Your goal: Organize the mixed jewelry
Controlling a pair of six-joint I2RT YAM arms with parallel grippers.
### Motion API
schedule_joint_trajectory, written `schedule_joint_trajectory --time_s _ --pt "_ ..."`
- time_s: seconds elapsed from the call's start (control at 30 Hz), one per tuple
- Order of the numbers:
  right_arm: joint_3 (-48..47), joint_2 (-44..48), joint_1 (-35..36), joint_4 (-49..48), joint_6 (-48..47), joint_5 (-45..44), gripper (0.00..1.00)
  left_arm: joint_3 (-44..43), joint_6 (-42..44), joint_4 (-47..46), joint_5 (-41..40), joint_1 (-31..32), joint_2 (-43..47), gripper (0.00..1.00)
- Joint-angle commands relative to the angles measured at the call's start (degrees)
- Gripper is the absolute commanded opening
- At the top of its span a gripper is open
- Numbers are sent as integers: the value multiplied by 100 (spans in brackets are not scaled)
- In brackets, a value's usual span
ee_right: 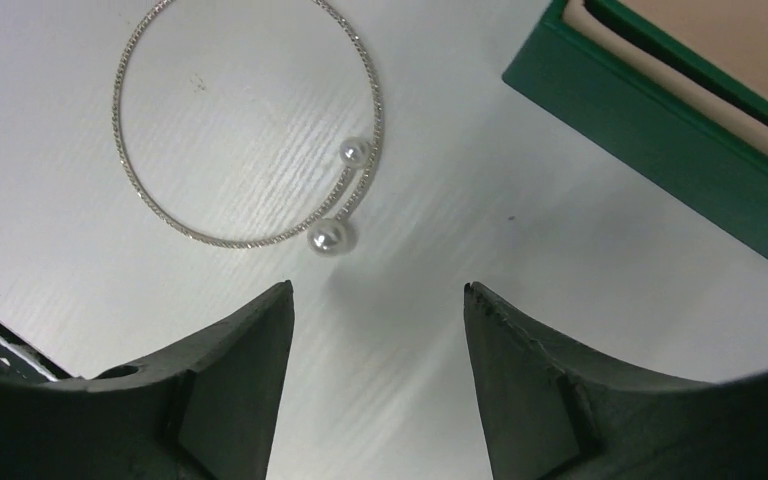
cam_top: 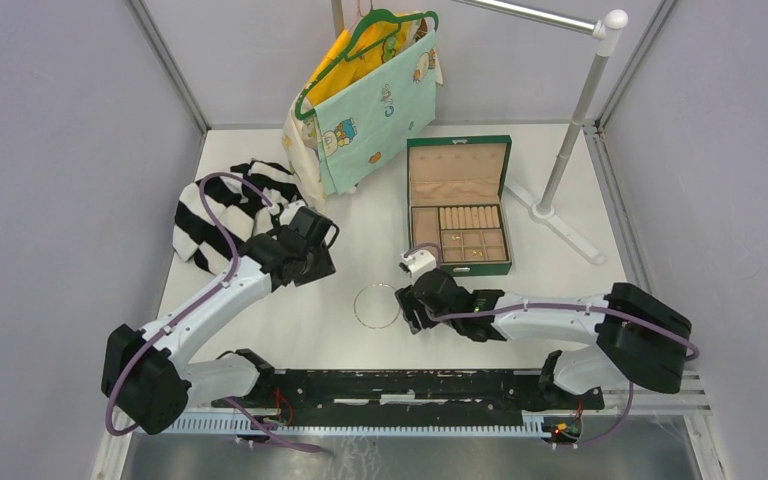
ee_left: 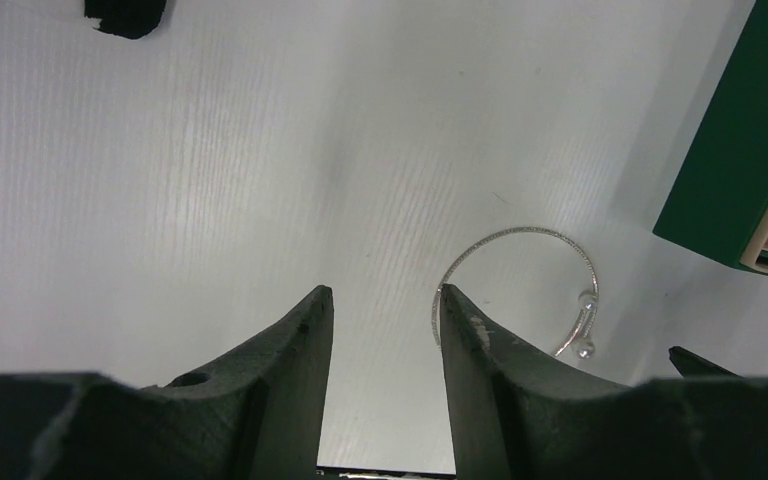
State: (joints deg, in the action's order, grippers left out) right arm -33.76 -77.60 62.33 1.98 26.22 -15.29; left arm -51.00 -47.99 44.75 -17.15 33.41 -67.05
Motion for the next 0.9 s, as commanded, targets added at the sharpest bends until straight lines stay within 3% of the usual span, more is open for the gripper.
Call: schedule_joint_trajectory --time_s 0.0,0.07,0.6,0.87 --pt "-430 -417 92 -310 357 9 66 3 -183 -44 -189 -69 138 50" --pt "-497 -586 109 -301 440 -1 60 0 -141 -56 -168 -79 116 50" --pt "-781 -1274 174 -453 467 -4 40 148 60 -142 -145 -193 44 50" --pt "-800 -1099 183 -328 495 -48 15 204 102 -215 -92 -233 -14 50"
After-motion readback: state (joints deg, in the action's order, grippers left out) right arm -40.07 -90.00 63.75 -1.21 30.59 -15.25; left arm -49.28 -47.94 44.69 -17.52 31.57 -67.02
